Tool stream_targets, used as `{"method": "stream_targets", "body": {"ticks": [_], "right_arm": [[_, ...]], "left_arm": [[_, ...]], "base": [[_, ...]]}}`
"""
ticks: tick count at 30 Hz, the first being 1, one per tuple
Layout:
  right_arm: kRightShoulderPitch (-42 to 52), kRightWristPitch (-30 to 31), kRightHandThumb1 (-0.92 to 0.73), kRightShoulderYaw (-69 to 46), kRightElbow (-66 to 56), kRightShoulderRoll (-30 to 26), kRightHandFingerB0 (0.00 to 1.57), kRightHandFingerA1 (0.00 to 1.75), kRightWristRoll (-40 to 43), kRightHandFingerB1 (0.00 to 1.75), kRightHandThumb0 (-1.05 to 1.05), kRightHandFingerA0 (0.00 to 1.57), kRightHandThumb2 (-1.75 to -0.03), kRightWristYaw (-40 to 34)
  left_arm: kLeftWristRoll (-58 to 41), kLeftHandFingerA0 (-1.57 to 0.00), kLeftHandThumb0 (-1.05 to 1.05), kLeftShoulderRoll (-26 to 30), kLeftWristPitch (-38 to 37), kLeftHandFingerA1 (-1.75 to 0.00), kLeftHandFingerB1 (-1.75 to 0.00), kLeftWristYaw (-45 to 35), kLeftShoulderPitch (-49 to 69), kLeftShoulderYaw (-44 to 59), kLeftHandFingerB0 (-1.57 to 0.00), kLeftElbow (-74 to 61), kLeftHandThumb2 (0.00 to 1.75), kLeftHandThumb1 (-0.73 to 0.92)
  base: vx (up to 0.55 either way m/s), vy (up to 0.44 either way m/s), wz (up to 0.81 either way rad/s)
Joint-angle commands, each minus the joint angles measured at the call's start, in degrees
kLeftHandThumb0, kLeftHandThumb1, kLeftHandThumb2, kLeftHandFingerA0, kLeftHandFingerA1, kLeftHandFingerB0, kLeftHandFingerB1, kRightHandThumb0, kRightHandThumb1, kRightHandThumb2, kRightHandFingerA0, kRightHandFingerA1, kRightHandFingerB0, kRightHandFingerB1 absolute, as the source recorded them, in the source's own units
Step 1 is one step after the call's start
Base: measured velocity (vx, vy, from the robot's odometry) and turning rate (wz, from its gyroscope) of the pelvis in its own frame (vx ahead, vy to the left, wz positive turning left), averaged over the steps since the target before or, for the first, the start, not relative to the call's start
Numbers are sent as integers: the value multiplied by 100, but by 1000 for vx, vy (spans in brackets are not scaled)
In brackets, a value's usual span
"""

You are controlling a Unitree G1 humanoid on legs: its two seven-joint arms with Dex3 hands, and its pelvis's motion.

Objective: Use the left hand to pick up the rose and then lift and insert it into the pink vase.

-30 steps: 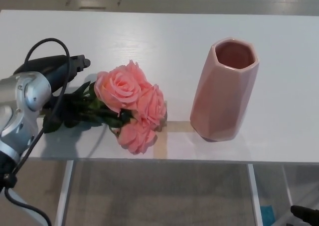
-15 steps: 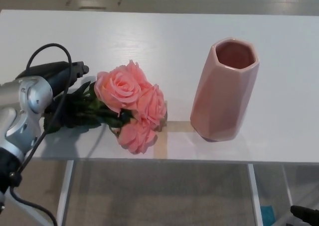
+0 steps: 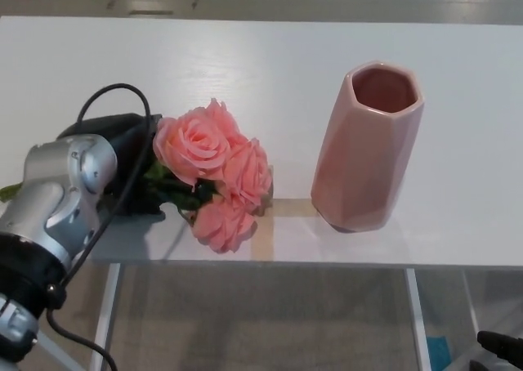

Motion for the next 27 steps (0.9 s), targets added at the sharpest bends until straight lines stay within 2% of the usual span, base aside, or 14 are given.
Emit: {"method": "stream_targets", "body": {"ticks": [1,2,3,4,5,6,7,9,11,13,14,16,17,27], "right_arm": [[-2,73,-62,-21,-14,12,53,50,93,46,-20,58,-58,20],[-2,73,-62,-22,-14,12,53,50,93,46,-20,58,-58,20],[-9,57,-62,-25,3,17,53,50,96,46,-20,58,-58,40],[-11,51,-62,-30,1,16,53,50,101,46,-20,57,-58,50],[-14,44,-62,-37,-3,14,53,50,109,46,-20,57,-58,63],[-28,34,-62,-50,-1,14,54,50,121,47,-20,57,-58,70],[-35,27,-62,-60,-2,15,54,50,128,47,-20,57,-58,75],[-41,18,-62,-65,2,11,54,50,128,47,-21,58,-58,83],[-46,15,-62,-59,10,12,55,50,115,47,-21,58,-58,75],[-47,14,-62,-59,11,12,55,50,113,47,-21,58,-58,75],[-47,24,-62,-69,22,11,55,50,120,47,-21,58,-58,66],[-42,25,-62,-83,30,13,55,50,130,47,-21,58,-58,73],[-41,24,-62,-81,25,19,56,50,126,47,-21,58,-58,70],[-58,50,-62,-79,26,8,56,50,119,48,-21,58,-58,79]], "left_arm": [[191,-3,-59,-34,-46,-20,-21,24,-23,-87,-3,12,76,38],[192,-3,-59,-35,-46,-20,-21,24,-23,-88,-3,13,76,38],[247,-41,-38,-7,-242,-35,-30,-1,56,-199,-28,-88,62,70],[277,-102,-26,-9,-318,-62,-41,52,81,-239,-60,-80,62,76],[310,-102,-26,-14,-401,-62,-41,136,105,-282,-60,-52,62,76],[386,-82,-16,0,-486,-137,-44,243,121,-343,-63,-29,62,76],[422,-63,-15,14,-556,-155,-41,307,126,-377,-58,-7,60,75],[417,-56,-15,30,-584,-154,-39,316,127,-369,-52,-4,60,76],[395,-57,-16,49,-556,-145,-40,322,131,-331,-50,-14,62,75],[399,-57,-16,49,-566,-145,-40,326,132,-321,-50,-8,62,75],[370,-71,-20,51,-568,-125,-42,395,125,-266,-56,27,63,76],[315,-74,-21,40,-579,-124,-42,457,129,-188,-57,50,63,76],[241,-80,-22,44,-637,-115,-43,500,145,-110,-59,44,62,75],[213,-77,-22,45,-773,-123,-46,580,123,120,-66,-51,61,70]], "base": [[0,0,0],[0,0,0],[0,0,0],[0,0,0],[0,0,0],[0,0,0],[0,0,0],[0,0,0],[0,0,0],[0,0,0],[0,0,0],[0,0,0],[0,0,0],[0,0,0]]}}
